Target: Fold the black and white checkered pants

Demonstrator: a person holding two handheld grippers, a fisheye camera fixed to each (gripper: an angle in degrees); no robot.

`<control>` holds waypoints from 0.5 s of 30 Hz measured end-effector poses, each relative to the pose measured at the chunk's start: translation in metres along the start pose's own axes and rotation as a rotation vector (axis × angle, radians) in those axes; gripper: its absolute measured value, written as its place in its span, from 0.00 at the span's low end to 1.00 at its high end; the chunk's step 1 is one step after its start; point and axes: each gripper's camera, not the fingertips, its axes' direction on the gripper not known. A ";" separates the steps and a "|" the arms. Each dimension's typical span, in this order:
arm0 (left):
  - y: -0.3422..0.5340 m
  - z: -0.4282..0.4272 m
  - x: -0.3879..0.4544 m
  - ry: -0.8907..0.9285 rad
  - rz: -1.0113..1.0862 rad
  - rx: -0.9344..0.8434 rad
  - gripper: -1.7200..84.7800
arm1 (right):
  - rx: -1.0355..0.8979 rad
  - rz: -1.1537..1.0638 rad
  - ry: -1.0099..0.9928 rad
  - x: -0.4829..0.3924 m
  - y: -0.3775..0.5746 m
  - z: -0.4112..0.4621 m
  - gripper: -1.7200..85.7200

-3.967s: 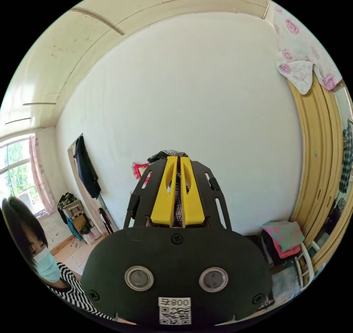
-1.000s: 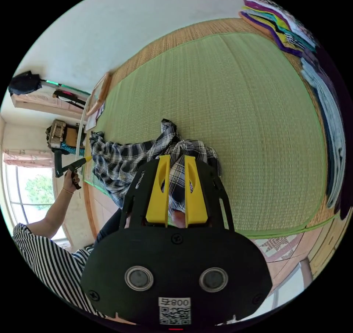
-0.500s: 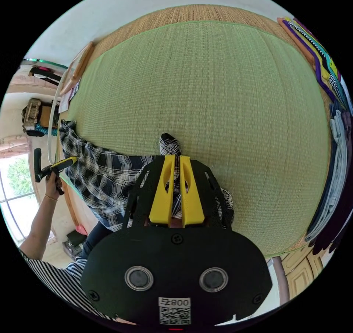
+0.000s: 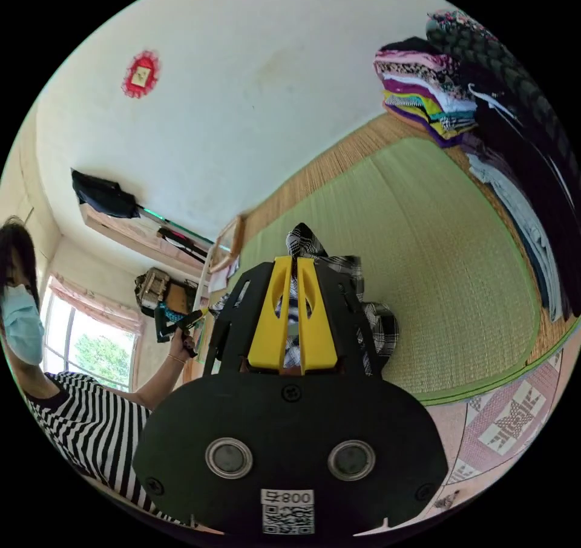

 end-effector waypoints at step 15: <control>-0.070 0.065 -0.010 -0.066 0.092 -0.152 0.08 | -0.015 0.017 0.367 0.023 -0.082 0.005 0.08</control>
